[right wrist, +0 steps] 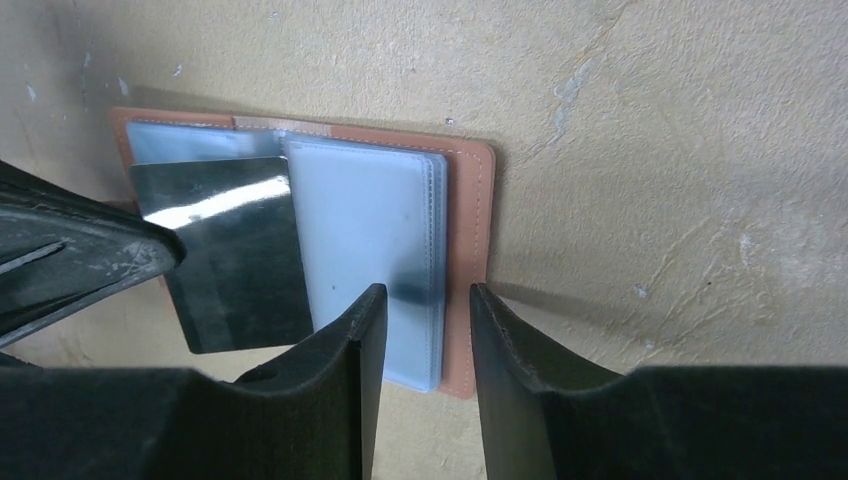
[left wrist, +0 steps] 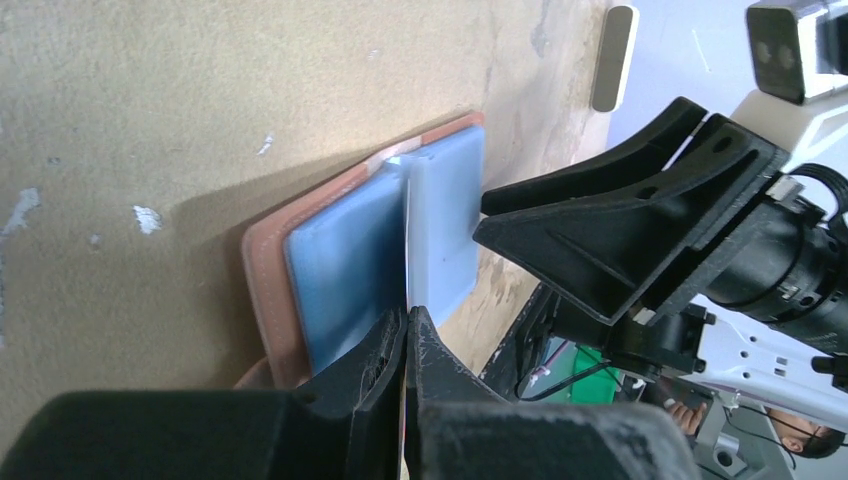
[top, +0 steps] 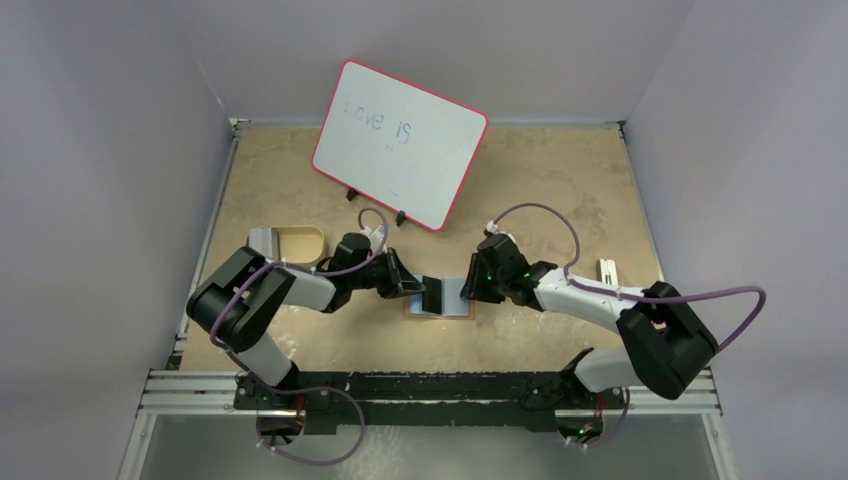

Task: Put the credit cards into the card holder
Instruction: Insert the credit card into the card holder.

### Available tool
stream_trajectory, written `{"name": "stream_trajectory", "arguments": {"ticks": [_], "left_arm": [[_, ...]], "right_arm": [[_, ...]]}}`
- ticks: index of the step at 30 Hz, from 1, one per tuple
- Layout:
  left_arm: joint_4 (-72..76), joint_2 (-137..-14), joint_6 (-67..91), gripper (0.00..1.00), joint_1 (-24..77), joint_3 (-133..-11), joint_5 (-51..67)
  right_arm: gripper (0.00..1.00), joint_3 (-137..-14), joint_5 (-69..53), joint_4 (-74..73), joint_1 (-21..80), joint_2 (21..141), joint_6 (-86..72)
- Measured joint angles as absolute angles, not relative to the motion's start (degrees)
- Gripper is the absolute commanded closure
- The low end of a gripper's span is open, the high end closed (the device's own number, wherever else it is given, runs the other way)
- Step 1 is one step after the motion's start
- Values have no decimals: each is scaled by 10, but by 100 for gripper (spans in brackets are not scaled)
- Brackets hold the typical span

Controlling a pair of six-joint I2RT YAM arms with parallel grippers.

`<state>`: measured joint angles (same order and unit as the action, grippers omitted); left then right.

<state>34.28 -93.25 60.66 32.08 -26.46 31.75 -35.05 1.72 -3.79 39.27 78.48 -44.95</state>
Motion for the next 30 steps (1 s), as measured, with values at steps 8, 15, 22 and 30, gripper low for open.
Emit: {"name": "stream_trajectory", "arguments": {"ticks": [8, 15, 22, 30], "left_arm": [[386, -977, 616, 100, 325, -264, 319], [433, -992, 635, 100, 340, -262, 319], [445, -1004, 637, 100, 343, -258, 310], [459, -1004, 641, 100, 366, -256, 266]], "right_arm": [[63, -341, 17, -26, 393, 785, -450], [65, -333, 18, -7, 393, 785, -451], [65, -327, 18, 7, 393, 784, -456], [66, -312, 18, 21, 392, 773, -469]]}}
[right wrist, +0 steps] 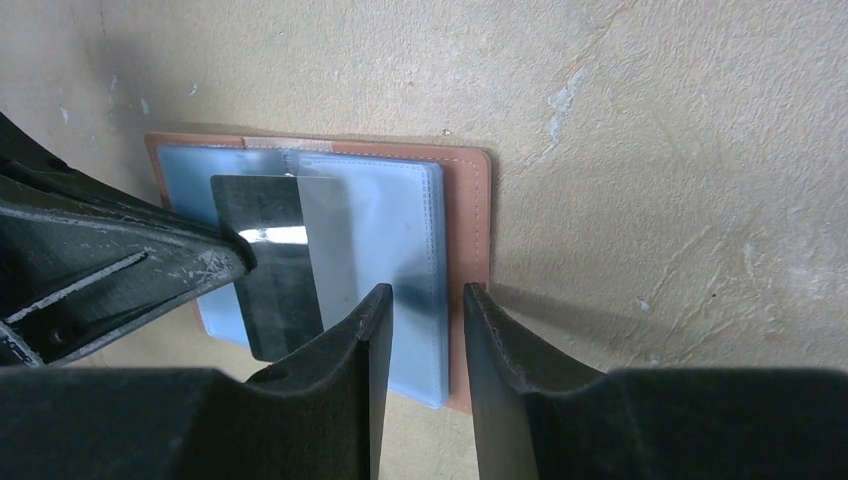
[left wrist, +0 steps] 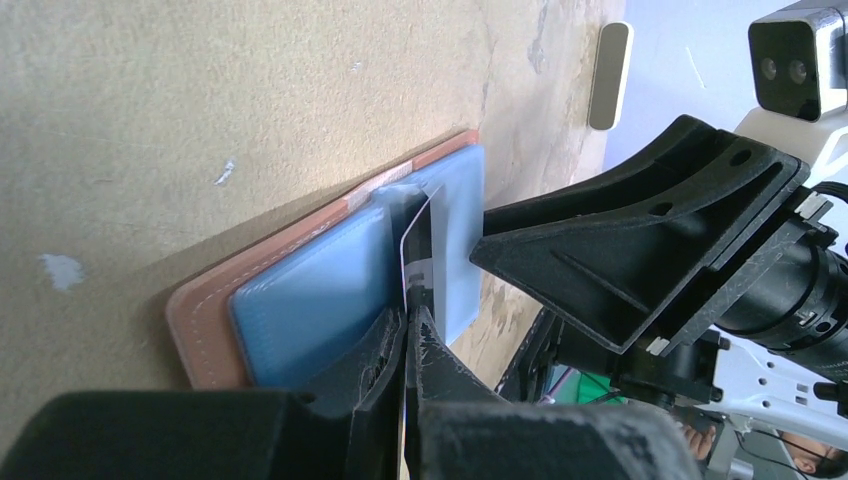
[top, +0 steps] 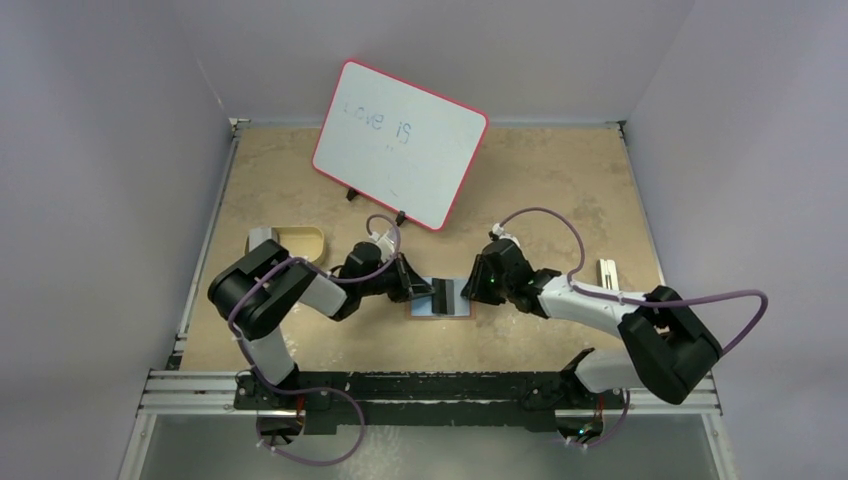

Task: Put the credit cards into the card holder
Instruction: Insert the credit card into the card holder.

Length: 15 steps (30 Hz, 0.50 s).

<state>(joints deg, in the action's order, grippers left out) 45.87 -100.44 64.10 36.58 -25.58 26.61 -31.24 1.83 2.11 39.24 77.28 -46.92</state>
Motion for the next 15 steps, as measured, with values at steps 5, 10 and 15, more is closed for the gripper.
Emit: {"name": "stream_trajectory", "arguments": {"ticks": [5, 10, 15], "left_arm": [[477, -1013, 655, 100, 387, -256, 237], [486, -1014, 664, 100, 412, -258, 204], [486, -1021, 670, 91, 424, -265, 190]], "right_arm": [[67, -298, 17, 37, 392, 764, -481], [68, -285, 14, 51, 390, 757, -495], [68, -281, 4, 53, 390, 753, -504]]}}
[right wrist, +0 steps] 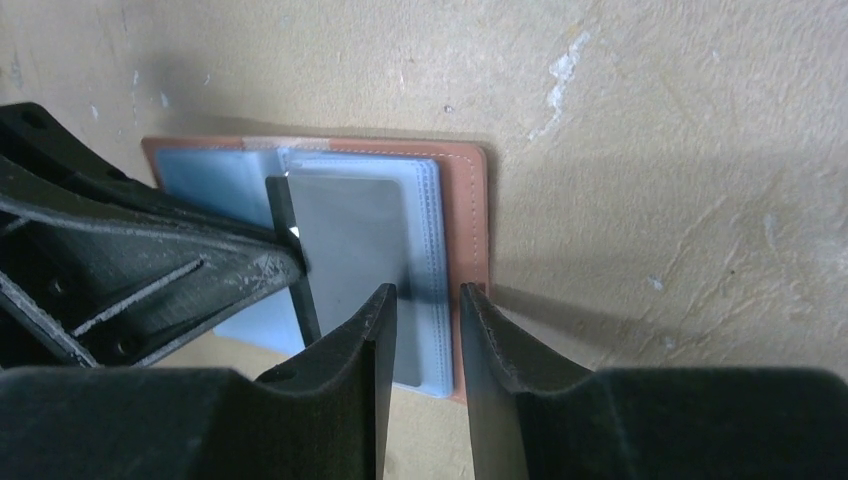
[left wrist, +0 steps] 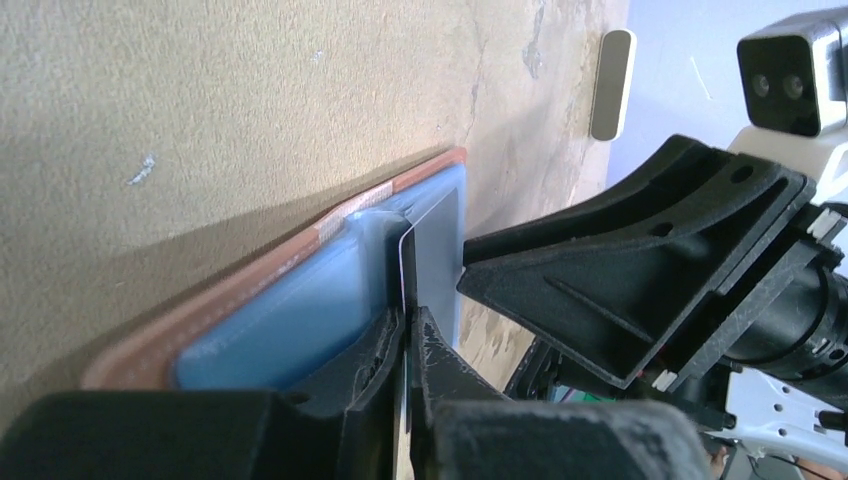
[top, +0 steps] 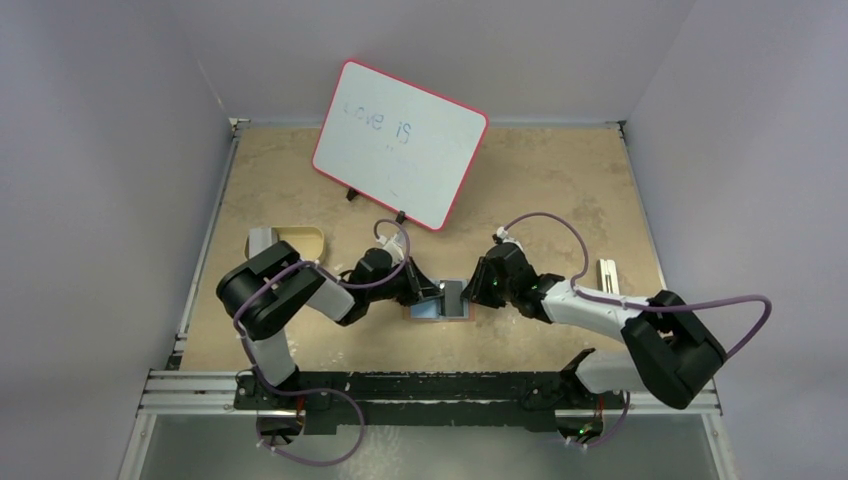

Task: Put the credit cards into the card holder
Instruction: Insert the credit card into the card holder.

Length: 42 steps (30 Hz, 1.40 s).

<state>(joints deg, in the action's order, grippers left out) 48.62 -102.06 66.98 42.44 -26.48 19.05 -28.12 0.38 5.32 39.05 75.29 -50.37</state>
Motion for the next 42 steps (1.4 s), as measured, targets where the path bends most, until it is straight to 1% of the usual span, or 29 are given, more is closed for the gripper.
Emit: {"name": "stream_trajectory", "arguments": {"ticks": [7, 12, 18, 22, 42], "left_arm": [[437, -1021, 666, 71, 425, -299, 181], [389, -1003, 656, 65, 426, -310, 168], [320, -964, 632, 62, 429, -318, 141], [298, -956, 619, 61, 433, -324, 131], [319, -961, 619, 61, 452, -328, 143]], "right_arm": [[66, -279, 0, 3, 391, 705, -506], [66, -281, 10, -40, 391, 667, -505], [67, -281, 22, -61, 391, 669, -503], [67, -281, 24, -62, 391, 691, -503], [68, -293, 20, -20, 391, 739, -498]]}}
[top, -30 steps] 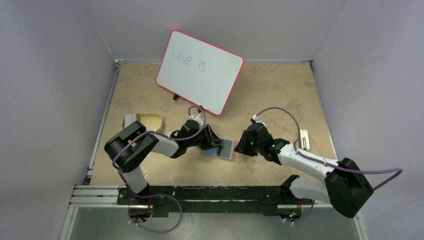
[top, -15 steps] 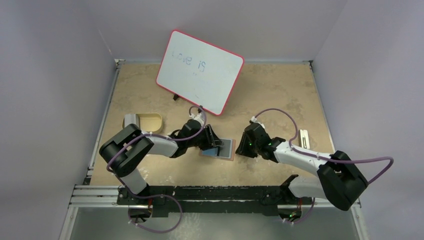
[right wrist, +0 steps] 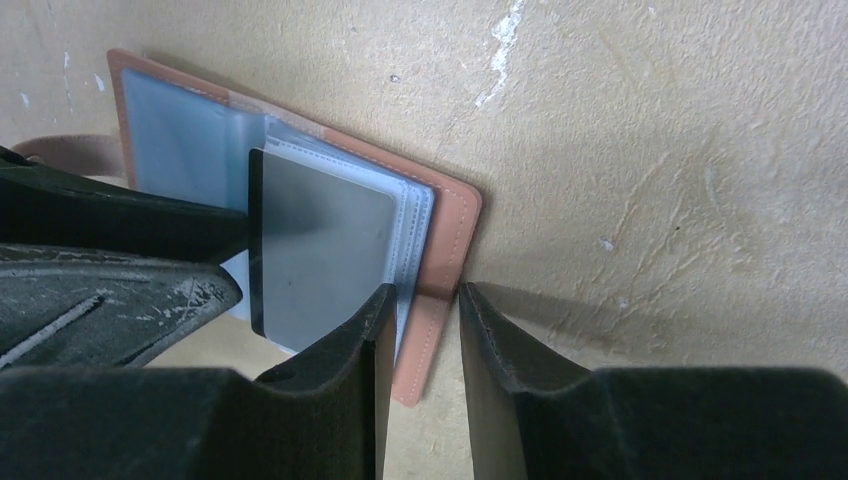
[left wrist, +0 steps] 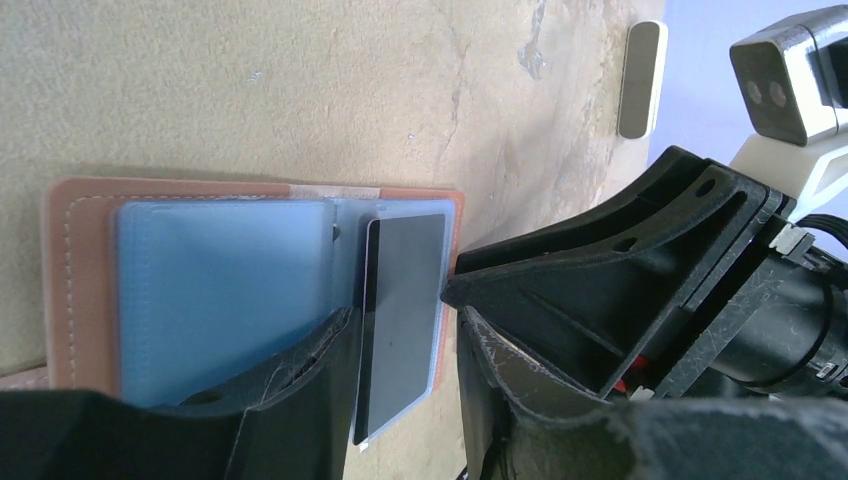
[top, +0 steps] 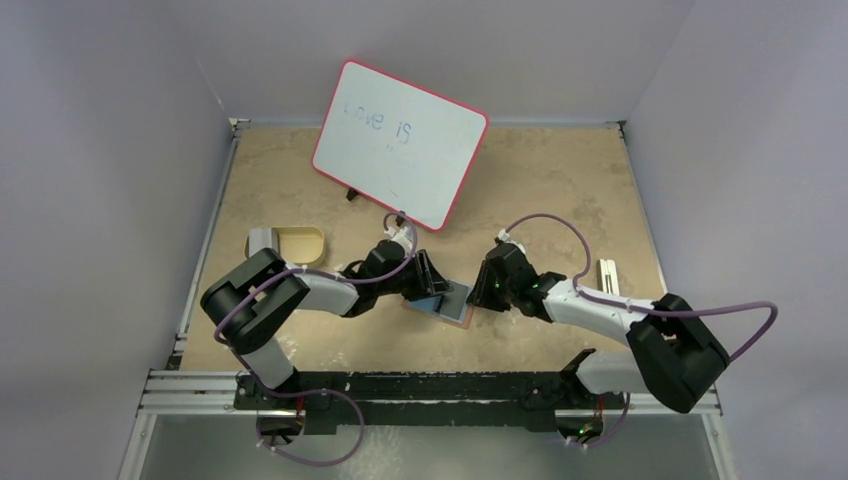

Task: Put the credit cards into the card holder
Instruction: Insert the credit card into the card holder.

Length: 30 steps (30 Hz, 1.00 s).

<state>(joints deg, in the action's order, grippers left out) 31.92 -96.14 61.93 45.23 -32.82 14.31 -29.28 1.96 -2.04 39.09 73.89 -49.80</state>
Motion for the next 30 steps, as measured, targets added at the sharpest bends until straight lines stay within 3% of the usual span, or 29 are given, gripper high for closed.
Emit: {"name": "stream_trajectory", "arguments": {"ticks": [13, 16, 20, 30], "left_arm": [[319, -961, 624, 60, 463, -329, 134], [302, -954, 623, 54, 465, -331, 126], [209, -924, 593, 41, 466, -366, 95], [-75, -834, 465, 36, 460, -514, -65]], "right_arm": [[67, -311, 39, -19, 391, 755, -476], [63, -316, 48, -36, 391, 745, -473], [61, -317, 55, -63, 391, 700, -472], [60, -357, 60, -93, 391, 609, -454]]}}
